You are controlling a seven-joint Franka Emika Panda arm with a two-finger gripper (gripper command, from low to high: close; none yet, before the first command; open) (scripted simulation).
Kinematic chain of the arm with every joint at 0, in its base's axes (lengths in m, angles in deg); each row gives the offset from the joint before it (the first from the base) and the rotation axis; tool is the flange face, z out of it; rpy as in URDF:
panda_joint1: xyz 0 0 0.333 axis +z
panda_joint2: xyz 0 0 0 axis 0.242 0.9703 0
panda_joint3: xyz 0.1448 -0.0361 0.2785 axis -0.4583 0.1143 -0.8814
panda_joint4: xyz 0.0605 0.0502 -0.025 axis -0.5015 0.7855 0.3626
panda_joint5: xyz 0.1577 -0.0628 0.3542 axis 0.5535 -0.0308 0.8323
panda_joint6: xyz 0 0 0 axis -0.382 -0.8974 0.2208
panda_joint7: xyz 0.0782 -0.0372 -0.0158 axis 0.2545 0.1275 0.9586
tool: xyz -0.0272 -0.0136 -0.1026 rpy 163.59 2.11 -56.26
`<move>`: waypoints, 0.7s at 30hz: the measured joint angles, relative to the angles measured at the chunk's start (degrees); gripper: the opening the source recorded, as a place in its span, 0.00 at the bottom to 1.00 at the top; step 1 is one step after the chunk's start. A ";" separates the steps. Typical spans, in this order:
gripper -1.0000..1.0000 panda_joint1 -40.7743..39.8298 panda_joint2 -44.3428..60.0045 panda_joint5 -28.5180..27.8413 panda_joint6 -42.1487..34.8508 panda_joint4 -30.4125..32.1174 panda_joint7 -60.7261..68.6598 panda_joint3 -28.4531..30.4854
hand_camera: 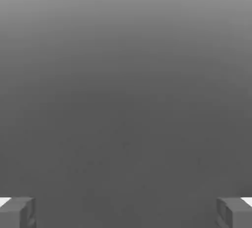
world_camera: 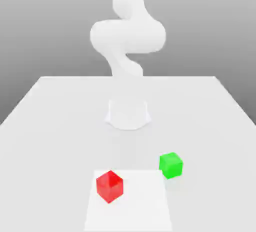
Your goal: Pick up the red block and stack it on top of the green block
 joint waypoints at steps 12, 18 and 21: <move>0.50 4.50 25.48 -1.14 14.77 13.88 26.29 8.52; 0.50 4.83 38.07 0.88 21.98 20.66 40.94 10.68; 0.50 3.66 44.38 2.97 26.24 22.41 46.52 9.54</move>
